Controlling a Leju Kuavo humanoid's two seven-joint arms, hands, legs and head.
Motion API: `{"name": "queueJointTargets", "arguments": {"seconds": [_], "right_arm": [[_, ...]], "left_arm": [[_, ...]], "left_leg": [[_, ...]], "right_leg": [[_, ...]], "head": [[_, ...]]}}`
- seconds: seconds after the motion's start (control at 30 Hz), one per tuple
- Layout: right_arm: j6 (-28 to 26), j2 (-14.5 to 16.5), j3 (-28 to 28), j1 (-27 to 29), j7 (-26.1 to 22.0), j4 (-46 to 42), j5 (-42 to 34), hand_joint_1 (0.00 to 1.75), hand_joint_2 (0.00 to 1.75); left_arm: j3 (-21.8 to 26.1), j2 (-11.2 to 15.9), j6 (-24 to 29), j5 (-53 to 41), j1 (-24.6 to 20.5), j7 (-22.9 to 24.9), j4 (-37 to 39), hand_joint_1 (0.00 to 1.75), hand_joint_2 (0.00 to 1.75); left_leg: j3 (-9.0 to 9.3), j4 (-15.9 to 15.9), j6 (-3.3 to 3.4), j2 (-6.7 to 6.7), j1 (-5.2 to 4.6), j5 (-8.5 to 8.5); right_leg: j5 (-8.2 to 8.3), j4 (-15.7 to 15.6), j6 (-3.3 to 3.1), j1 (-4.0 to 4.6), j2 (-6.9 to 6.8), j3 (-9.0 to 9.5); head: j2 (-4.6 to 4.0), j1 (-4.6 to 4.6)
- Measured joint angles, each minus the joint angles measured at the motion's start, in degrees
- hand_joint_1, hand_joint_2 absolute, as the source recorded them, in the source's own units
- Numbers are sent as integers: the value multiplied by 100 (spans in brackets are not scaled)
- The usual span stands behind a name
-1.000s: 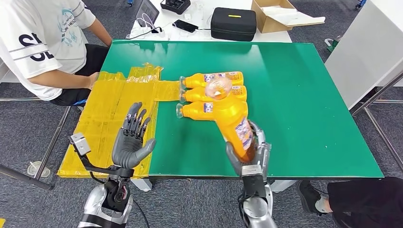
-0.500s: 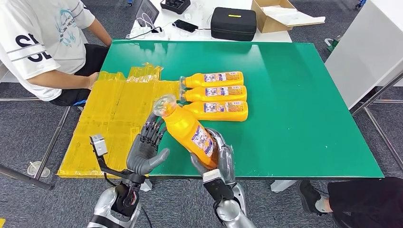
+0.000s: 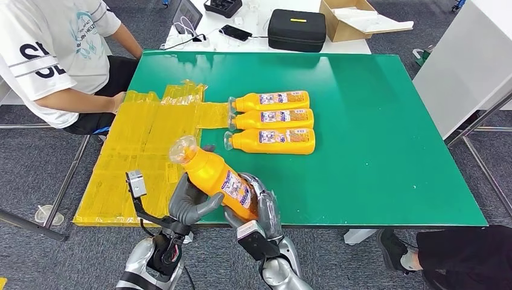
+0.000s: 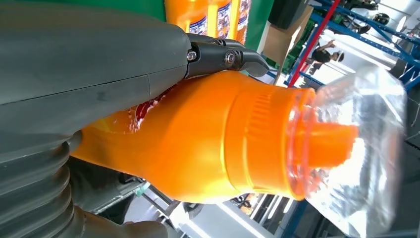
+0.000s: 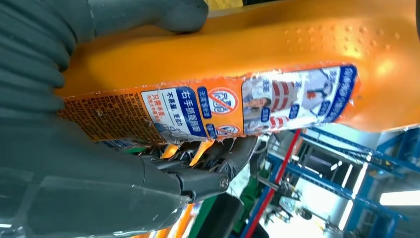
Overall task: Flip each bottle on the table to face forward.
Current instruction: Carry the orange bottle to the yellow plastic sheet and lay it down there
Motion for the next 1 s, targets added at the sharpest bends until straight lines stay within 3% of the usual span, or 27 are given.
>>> {"name": "queueJointTargets", "arguments": {"seconds": [0.7, 0.73, 0.83, 0.87, 1.0], "right_arm": [[254, 231, 85, -175, -27, 665, -87, 175, 175], [256, 232, 85, -178, -27, 673, -91, 175, 175], [272, 232, 85, -181, -27, 682, -123, 175, 175], [280, 232, 84, -181, -27, 683, -134, 175, 175], [314, 234, 84, -189, -28, 687, -152, 175, 175]], "left_arm": [[-37, 76, 494, -893, 2, -366, 17, 3, 175], [-39, 80, 511, -927, 1, -372, 17, 21, 175], [-52, 108, 662, -1306, -10, -453, 17, 149, 175], [-56, 125, 703, -1440, -17, -484, 17, 175, 175], [-64, 169, 642, -1561, -25, -512, 17, 175, 175]], "left_leg": [[-1, 0, 0, 1, 0, 0], [-1, 0, 0, 1, 0, 0], [-1, 0, 0, 1, 0, 0], [-1, 0, 0, 1, 0, 0], [-1, 0, 0, 1, 0, 0]], "right_leg": [[0, 0, 0, 0, 0, -2], [0, 0, 0, 0, 0, -2], [0, 0, 0, 0, 0, -3], [0, 0, 0, 0, 0, -3], [0, 0, 0, 0, 0, -3]], "head": [[1, -1], [1, -1], [0, 0], [1, 0], [0, 0]]}}
